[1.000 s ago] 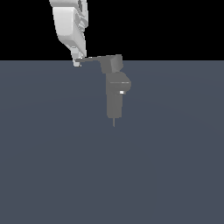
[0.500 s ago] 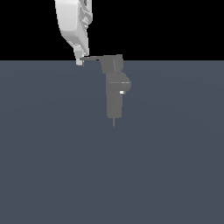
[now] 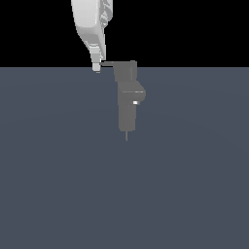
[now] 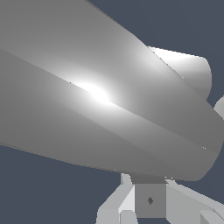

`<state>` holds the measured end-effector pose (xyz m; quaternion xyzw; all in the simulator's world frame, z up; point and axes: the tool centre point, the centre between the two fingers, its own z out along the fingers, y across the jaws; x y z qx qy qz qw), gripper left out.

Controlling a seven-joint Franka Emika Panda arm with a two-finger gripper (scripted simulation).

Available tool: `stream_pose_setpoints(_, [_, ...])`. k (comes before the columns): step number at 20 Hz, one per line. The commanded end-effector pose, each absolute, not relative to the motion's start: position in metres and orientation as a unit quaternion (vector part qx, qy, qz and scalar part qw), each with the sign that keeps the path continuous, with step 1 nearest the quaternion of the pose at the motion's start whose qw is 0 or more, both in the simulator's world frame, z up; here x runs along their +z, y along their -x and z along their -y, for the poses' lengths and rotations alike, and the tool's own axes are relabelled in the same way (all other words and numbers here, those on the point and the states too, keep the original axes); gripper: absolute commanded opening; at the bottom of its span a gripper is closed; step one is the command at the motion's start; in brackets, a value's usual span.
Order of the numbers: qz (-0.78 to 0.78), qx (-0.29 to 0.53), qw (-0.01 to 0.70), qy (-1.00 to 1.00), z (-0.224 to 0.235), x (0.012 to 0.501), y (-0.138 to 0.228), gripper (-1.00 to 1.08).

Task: Turn on the faucet by rotating a designated handle.

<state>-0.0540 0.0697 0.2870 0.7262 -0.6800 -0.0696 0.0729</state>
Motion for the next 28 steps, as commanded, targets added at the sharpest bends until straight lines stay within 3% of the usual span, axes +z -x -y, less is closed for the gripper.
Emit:
stream_pose_setpoints(1, [0.683, -0.068, 0.072, -0.723, -0.057, 0.292, 0.061, -1.0])
stream_pose_setpoints(9, [0.678, -0.07, 0.075, -0.727, -0.05, 0.292, 0.077, -1.0])
stream_pose_setpoints(26, [0.683, -0.068, 0.071, -0.724, 0.066, 0.298, 0.075, -1.0])
stream_pose_setpoints(28, [0.671, -0.072, 0.075, -0.734, 0.043, 0.293, 0.076, -1.0])
